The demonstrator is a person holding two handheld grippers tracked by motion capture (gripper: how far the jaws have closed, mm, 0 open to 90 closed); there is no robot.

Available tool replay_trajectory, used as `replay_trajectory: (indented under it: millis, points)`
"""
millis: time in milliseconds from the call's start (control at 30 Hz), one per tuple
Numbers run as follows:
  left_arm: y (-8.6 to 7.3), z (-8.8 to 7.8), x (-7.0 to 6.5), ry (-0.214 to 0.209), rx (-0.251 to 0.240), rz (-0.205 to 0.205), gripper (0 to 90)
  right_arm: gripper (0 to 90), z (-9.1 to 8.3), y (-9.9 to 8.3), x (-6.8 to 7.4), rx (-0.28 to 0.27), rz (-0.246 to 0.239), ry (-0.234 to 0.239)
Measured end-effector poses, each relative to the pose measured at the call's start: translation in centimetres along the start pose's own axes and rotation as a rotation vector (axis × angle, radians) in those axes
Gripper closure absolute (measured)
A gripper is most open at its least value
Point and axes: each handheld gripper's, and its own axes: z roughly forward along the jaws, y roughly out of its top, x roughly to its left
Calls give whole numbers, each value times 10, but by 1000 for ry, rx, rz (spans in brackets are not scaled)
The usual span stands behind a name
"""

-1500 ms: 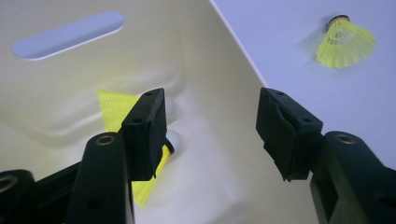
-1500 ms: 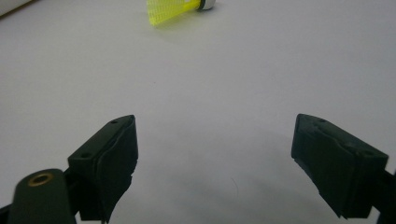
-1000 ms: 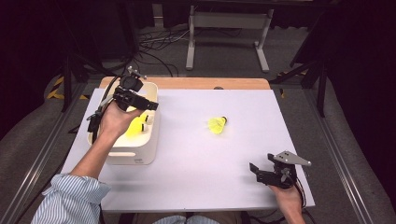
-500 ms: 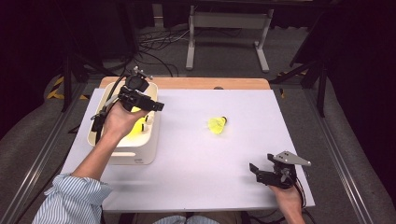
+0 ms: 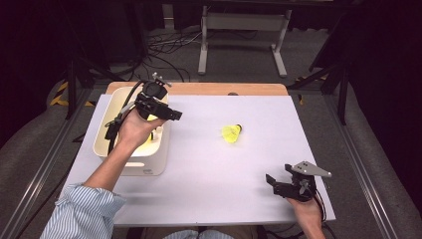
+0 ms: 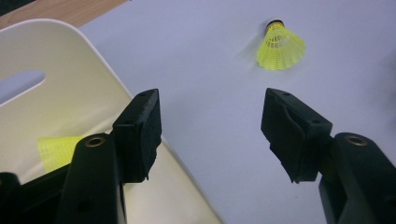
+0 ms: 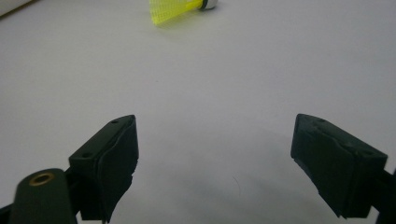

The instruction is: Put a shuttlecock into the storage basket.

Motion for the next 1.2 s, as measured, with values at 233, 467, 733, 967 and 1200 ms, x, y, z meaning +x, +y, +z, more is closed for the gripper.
replay_trajectory:
  millis: [233,467,733,967,1200]
  points:
    - [4,5,-6,-11,10,23,385,155,0,0,0,0,1,-1]
    - [6,11,-11,-22,21,35,381,155,-1,0,0,-4,4,-3]
    - [7,17,-18,-34,30,51,378,154,-1,0,-1,-1,8,-6]
    - [7,21,-21,-39,41,60,373,154,0,0,0,3,11,-7]
    - [6,25,-21,-49,45,61,370,154,1,-1,0,7,7,-7]
